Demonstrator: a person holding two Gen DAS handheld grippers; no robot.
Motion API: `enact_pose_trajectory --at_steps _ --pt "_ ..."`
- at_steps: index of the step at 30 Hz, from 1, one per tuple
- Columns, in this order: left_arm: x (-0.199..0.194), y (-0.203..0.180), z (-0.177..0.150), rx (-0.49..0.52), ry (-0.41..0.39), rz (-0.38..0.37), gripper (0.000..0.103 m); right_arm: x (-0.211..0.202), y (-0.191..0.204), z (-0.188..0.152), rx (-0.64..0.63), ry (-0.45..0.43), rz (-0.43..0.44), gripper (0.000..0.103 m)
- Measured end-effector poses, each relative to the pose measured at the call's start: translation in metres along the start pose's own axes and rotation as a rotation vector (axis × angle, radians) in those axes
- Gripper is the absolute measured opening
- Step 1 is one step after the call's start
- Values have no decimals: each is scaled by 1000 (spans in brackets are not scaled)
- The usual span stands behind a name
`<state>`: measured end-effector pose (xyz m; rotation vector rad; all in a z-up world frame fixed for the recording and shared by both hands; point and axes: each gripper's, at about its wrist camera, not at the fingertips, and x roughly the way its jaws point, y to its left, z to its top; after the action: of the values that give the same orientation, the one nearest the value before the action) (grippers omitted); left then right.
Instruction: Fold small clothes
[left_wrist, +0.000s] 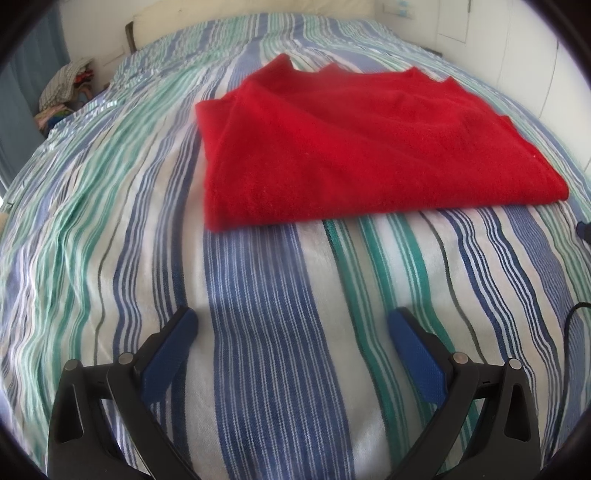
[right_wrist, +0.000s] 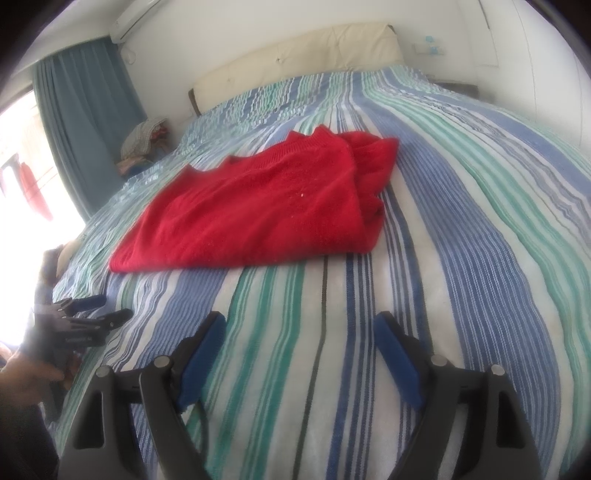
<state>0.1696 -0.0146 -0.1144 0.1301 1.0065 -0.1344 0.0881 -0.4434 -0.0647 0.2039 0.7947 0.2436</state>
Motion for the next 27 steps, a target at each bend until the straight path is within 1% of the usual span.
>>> enact_pose_trajectory --at_steps 2,5,6,7,10,12,14,15,16,17,18,19,21,24,27 --pt "-14 10 -2 5 6 -47 101 -14 -6 19 39 -25 38 82" --pt "-42 30 -10 -18 -52 -77 102 -30 -26 63 118 -71 63 82" --pt "-51 37 -12 -28 -71 -95 102 -28 -35 80 149 -71 68 87" --pt "-58 43 -15 -43 -86 -113 102 -22 -44 95 180 -58 76 90" --pt "-68 60 -28 -110 -138 -151 102 17 -70 125 259 29 65 90" --pt "-63 65 -39 -133 -160 -128 102 52 -81 130 315 103 68 90" --pt "-54 70 -48 -141 -143 -90 101 85 -86 125 385 175 110 90" --pt "-50 71 -51 -145 -128 -83 101 99 -85 120 419 202 132 88" --pt "-48 75 -53 -148 -119 -90 101 106 -82 118 424 203 111 78" --pt "-50 77 -52 -150 -122 -102 101 108 -76 120 402 193 74 65" --pt "-53 78 -52 -154 -134 -113 101 110 -70 122 389 195 61 25" --pt "-57 82 -52 -157 -149 -120 101 111 -64 125 396 199 64 11" --pt "-63 86 -49 -163 -175 -109 101 101 -47 137 368 172 18 10" --pt "-66 96 -45 -185 -185 -79 101 84 1 170 274 123 40 10" --pt "-66 109 -43 -228 -180 -76 101 81 69 203 164 103 85 10"
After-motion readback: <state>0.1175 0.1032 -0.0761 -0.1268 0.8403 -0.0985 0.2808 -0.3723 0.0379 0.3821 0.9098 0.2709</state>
